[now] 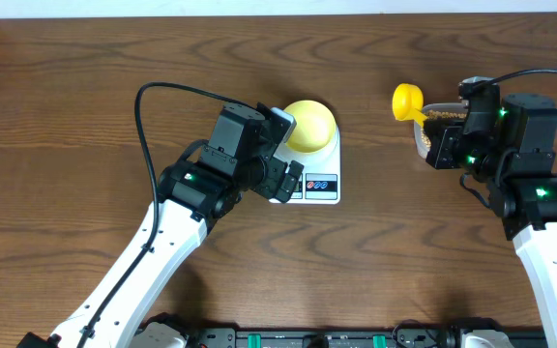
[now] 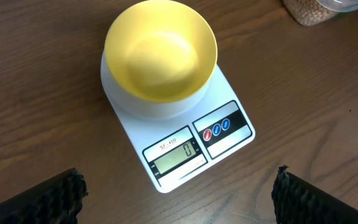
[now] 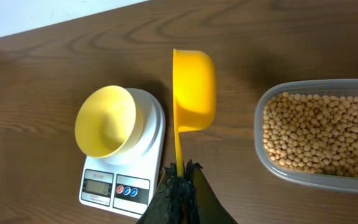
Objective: Scoop item into bowl and weigh 50g on scale
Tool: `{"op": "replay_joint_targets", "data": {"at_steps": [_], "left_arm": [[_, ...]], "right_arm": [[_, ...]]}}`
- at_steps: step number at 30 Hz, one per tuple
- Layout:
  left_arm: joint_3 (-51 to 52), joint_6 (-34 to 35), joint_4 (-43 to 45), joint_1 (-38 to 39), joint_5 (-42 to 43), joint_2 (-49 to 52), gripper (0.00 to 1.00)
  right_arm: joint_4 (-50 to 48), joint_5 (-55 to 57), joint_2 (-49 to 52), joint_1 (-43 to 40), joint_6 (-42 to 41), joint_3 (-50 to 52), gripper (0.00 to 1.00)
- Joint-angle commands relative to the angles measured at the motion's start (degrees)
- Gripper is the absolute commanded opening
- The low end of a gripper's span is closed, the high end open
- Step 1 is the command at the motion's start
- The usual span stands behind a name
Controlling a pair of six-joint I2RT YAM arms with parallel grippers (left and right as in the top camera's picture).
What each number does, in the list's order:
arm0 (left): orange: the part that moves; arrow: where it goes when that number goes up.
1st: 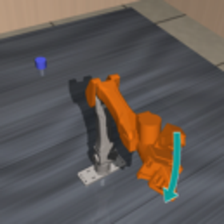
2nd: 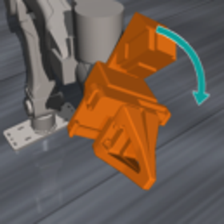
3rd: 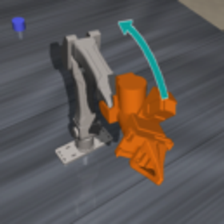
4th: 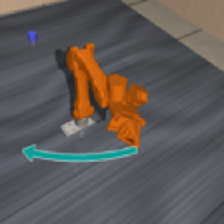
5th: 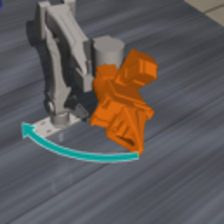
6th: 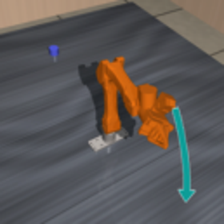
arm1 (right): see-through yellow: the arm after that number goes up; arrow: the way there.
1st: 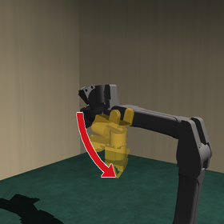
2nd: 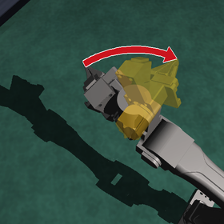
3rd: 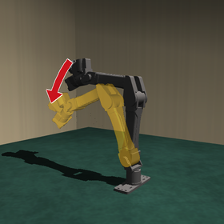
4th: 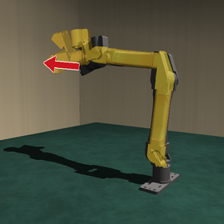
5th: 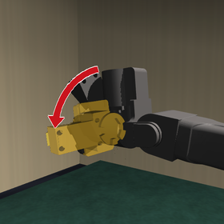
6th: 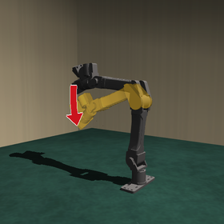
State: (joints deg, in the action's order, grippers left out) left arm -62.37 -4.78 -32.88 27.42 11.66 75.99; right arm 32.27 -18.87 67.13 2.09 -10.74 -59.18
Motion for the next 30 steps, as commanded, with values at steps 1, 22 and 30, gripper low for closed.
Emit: {"op": "replay_joint_targets", "data": {"at_steps": [1, 22, 30], "left_arm": [[-0.20, -0.57, 0.20, -0.24, -0.74, -0.15, 0.98], [-0.20, -0.59, 0.20, -0.24, -0.74, -0.13, 0.98], [-0.20, -0.57, 0.20, -0.24, -0.74, -0.13, 0.98]], "right_arm": [[-0.42, 0.92, 0.17, -0.17, -0.81, -1.03, 0.01], [-1.57, 10.03, -0.15, -3.43, -2.86, -1.05, 0.01], [1.27, 18.53, 0.04, -10.43, -0.72, -1.03, 0.01]]}}
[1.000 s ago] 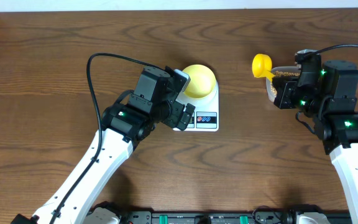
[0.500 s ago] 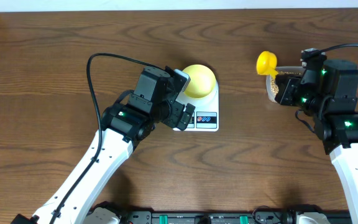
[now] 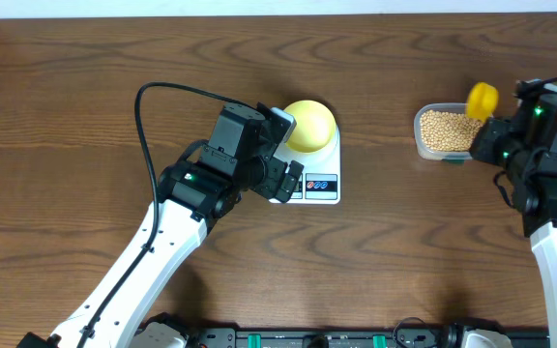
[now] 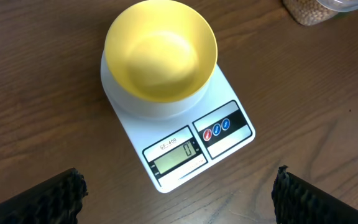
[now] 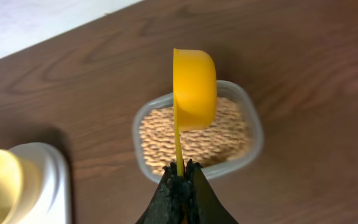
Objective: Scoop item into bowl and weigh 50g on scale
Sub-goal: 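Lower the scoop with the right gripper into the soybeans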
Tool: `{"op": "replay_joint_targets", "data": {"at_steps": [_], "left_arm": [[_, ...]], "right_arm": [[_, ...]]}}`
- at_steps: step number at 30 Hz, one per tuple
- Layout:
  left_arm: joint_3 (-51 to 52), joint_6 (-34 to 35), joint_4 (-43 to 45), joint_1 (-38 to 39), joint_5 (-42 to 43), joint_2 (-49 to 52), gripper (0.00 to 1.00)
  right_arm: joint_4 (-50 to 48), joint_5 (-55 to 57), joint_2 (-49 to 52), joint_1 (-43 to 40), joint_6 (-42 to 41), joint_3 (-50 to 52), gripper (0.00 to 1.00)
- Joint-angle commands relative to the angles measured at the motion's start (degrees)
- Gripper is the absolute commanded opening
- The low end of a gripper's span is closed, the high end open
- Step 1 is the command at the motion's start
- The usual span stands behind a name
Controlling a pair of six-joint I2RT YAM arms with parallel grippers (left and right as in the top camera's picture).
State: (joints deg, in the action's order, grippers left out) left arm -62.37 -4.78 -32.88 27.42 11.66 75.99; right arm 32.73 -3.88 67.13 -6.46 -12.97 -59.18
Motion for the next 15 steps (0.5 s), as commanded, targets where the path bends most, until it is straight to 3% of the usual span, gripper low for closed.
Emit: {"op": "replay_joint_targets", "data": {"at_steps": [1, 15], "left_arm": [[-0.20, -0.59, 0.20, -0.24, -0.74, -0.13, 0.98], [-0.20, -0.57, 0.20, -0.24, -0.74, -0.13, 0.98]], "right_arm": [[1.31, 3.54, 0.50, -2.19, 1.70, -1.03, 0.01], [2.05, 3.52, 7.63, -2.19, 10.58, -1.03, 0.01]]}}
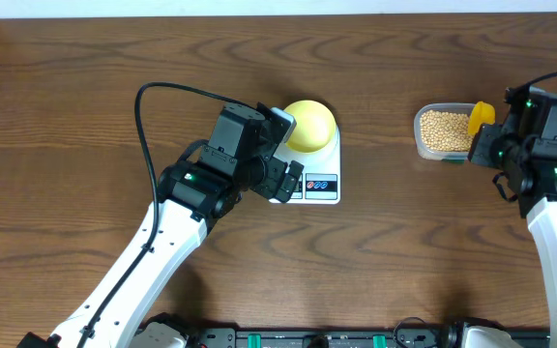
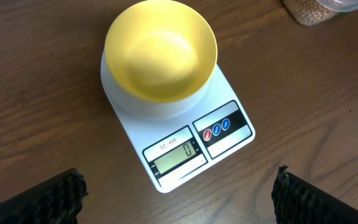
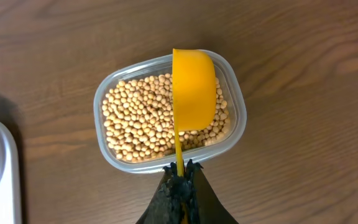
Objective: Scoop item into bowl and weigh 50g on scale
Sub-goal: 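Lower the scoop with the right gripper into the soybeans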
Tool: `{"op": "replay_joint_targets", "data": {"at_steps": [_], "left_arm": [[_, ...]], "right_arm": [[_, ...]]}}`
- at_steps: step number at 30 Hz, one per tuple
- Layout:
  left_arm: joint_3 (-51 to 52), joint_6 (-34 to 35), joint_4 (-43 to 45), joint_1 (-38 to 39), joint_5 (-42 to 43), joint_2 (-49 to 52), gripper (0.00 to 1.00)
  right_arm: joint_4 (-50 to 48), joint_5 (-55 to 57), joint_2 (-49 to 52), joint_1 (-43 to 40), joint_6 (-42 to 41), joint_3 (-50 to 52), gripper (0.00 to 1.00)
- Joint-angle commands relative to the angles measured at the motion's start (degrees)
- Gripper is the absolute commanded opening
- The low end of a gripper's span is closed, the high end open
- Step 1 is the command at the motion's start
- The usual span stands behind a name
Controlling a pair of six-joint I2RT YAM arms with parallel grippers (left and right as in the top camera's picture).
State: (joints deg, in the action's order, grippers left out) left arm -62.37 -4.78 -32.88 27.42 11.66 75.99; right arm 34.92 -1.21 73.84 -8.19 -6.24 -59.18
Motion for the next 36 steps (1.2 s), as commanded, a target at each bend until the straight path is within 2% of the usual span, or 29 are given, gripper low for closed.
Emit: {"op": "replay_joint_targets", "data": {"at_steps": [1, 15, 30, 36], "left_arm": [[-0.20, -0.57, 0.20, -0.24, -0.74, -0.13, 0.98], [-0.20, -0.57, 0.20, -0.24, -0.74, -0.13, 0.98], [-0.20, -0.59, 0.20, -0.24, -0.74, -0.13, 0.98], [-0.20, -0.57, 0.20, -0.24, -0.74, -0.13, 0.98]], "right_arm": [[-0.11, 0.81, 1.44, -0.46, 4.09, -1.03, 0.01], [-0.87, 0.61, 8.17, -0.42, 4.13, -1.03, 0.01], [-1.49, -11.32, 10.93, -0.42, 3.96, -1.03, 0.01], [-0.52, -12.59, 10.93, -0.72, 3.96, -1.03, 0.01]]}}
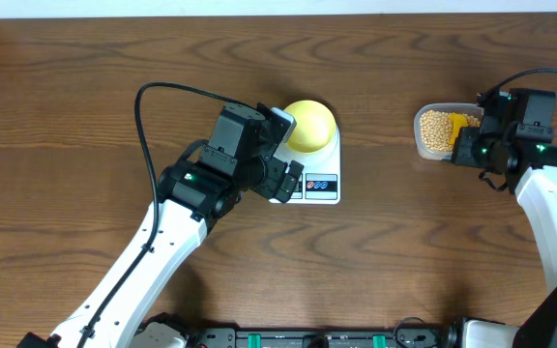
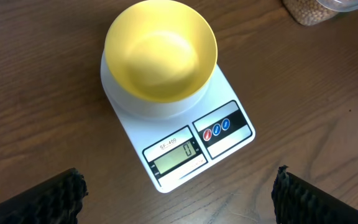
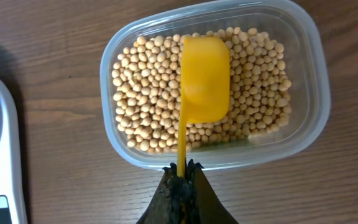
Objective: Scoop item into bowl and weigh 50g on scale
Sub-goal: 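Lower the scoop with the right gripper into the soybeans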
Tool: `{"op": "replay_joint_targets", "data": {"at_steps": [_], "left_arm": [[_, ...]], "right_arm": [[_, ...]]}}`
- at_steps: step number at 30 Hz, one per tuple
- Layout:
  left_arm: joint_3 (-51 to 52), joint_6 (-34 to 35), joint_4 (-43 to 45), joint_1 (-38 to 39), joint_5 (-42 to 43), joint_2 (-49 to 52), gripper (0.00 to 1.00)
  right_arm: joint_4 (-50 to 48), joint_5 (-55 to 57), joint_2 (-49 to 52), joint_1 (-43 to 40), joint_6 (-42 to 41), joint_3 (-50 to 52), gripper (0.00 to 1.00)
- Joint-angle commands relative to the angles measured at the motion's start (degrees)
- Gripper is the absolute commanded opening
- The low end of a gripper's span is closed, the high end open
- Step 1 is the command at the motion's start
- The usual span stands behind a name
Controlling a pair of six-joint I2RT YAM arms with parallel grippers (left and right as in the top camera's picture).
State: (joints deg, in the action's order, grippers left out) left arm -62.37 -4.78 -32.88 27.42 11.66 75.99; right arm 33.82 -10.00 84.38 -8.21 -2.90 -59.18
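An empty yellow bowl (image 2: 160, 50) sits on the white digital scale (image 2: 179, 134), whose display reads 0. My left gripper (image 2: 179, 196) hovers open above the scale's near edge, holding nothing. At the right, a clear tub of soybeans (image 3: 216, 81) rests on the table. My right gripper (image 3: 181, 171) is shut on the handle of a yellow scoop (image 3: 204, 78), whose cup lies down among the beans. In the overhead view the scoop (image 1: 466, 123) shows inside the tub (image 1: 437, 131).
Dark wood table (image 1: 85, 87) all around. The left arm (image 1: 177, 232) reaches in from the lower left, with its black cable looping above. A corner of the bean tub (image 2: 306, 12) shows at the top of the left wrist view.
My right gripper has come closer to the tub, and the scoop's cup now sits down in the beans instead of hanging over them. The left arm, bowl and scale are unchanged.
The right gripper first held the scoop in the air between scale and tub. It then stood over the tub's far side, then directly above the beans, and now the cup is among them. The left gripper stayed open over the scale throughout, display at 0.
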Motion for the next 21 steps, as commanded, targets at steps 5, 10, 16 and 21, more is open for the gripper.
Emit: {"op": "replay_joint_targets", "data": {"at_steps": [5, 10, 16, 21], "left_arm": [[-0.20, -0.57, 0.20, -0.24, -0.74, -0.13, 0.98], [-0.20, -0.59, 0.20, -0.24, -0.74, -0.13, 0.98], [-0.20, -0.59, 0.20, -0.24, -0.74, -0.13, 0.98], [-0.20, -0.59, 0.20, -0.24, -0.74, -0.13, 0.98]], "right_arm": [[0.68, -8.98, 0.39, -1.97, 0.61, -1.03, 0.01], [0.66, -10.32, 0.39, -4.44, 0.61, -0.57, 0.01], [0.22, -16.28, 0.42, -6.88, 0.61, 0.83, 0.01], [0.22, -19.41, 2.40, -8.87, 0.61, 0.85, 0.01]]}}
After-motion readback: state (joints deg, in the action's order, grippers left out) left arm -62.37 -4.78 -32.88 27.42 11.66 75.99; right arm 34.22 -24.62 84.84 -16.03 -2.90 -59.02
